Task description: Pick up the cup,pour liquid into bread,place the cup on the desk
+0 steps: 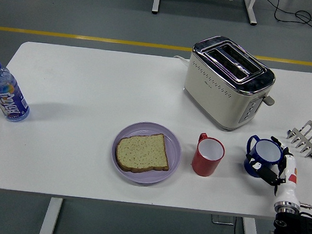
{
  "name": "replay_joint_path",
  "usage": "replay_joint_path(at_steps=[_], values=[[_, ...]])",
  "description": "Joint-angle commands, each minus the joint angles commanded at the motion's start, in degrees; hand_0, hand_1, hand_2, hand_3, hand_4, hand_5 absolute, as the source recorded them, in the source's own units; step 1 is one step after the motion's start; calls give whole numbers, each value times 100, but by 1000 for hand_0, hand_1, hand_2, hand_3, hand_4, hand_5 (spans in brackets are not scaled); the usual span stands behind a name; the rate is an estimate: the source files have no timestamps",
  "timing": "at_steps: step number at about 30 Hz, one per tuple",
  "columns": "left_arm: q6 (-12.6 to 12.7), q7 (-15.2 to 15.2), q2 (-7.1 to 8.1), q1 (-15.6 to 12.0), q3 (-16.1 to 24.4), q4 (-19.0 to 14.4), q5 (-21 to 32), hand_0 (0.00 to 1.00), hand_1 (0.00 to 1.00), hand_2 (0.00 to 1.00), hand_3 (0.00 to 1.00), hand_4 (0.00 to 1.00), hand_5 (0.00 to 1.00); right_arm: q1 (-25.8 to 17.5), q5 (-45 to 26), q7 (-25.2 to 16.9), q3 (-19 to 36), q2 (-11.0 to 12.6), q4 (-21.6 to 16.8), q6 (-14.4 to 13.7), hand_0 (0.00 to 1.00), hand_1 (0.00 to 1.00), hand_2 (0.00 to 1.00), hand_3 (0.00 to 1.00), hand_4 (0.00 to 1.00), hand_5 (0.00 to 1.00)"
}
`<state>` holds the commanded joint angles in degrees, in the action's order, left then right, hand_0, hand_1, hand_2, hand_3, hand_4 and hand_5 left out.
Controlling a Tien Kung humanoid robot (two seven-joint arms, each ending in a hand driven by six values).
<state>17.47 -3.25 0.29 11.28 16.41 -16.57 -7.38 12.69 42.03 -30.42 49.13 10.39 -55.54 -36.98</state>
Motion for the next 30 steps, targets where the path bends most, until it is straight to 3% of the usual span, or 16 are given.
replay_joint_path(at_steps=[9,10,27,28,30], values=[[-1,1,1,9,-3,0,1,685,693,699,557,255,998,19,-121,-45,-7,-5,34,2,728,616,688,721,904,48],[0,2,1,9,-5,0,5,685,693,699,557,255,998,20,-124,-48,-5,-5,32,4,682,577,640,674,891,41],[-1,-9,0,12,10,-4,-20,685,693,699,556,254,998,43,-294,-120,-19,-19,102,0,603,526,595,630,873,35],[0,-10,0,13,12,-4,-22,685,693,698,553,252,998,43,-301,-124,-18,-18,101,0,529,480,562,604,858,22],[-1,-4,2,14,1,-5,-6,685,693,698,553,252,998,41,-333,-147,-11,-18,89,0,529,480,562,604,858,22]])
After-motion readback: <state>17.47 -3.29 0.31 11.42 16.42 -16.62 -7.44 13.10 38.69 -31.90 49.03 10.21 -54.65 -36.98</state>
